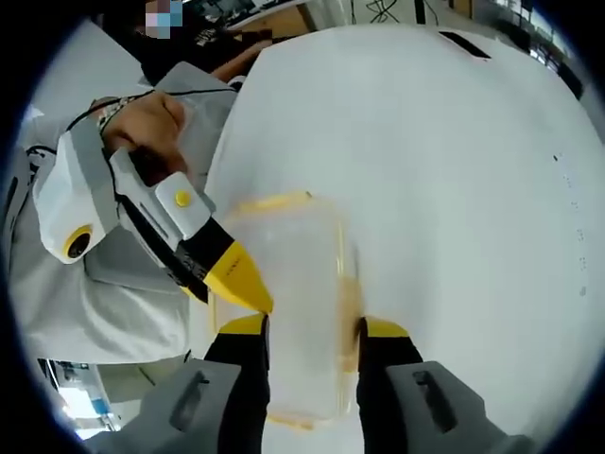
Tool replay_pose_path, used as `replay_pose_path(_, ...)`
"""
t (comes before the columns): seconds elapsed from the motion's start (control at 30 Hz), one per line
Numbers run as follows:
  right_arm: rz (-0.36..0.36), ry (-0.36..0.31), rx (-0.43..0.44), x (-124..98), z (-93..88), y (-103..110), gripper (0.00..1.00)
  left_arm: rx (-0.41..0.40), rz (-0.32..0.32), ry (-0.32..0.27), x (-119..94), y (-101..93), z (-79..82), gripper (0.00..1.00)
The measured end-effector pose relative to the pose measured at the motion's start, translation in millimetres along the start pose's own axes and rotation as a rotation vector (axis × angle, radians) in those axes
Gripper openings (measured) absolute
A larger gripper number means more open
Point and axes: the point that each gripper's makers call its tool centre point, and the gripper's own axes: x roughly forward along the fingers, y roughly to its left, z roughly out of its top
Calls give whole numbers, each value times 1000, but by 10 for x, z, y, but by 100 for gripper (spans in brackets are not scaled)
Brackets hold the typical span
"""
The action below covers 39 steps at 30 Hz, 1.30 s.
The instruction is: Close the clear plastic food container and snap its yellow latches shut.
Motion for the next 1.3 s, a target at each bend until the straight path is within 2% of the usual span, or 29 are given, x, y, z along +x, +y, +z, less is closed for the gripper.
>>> replay_pose_path(0.47,24,68,-44,33,14,8,26,21,2,9,34,-6,-12,31)
replay_pose_path(0.53,38,63,-61,33,27,-1,26,26,2,4,32,-4,-5,31)
replay_pose_path(0.83,52,53,-31,-14,-21,12,29,18,10,0,22,-22,-5,32)
replay_pose_path(1.1,1,6,-45,-51,-42,70,32,34,-6,-13,-7,-25,6,34)
replay_pose_path(1.17,-23,-5,-41,-77,-39,35,31,-38,-38,-35,-34,-42,34,32)
replay_pose_path(1.2,-64,-23,-54,-102,-36,2,31,-59,-65,-47,-58,-66,54,31)
replay_pose_path(1.23,-83,-33,-59,-125,-41,-3,32,-114,-78,-58,-89,-44,83,34)
replay_pose_path(1.3,-99,-53,-50,-208,-70,40,39,-120,-52,-69,-149,80,99,46)
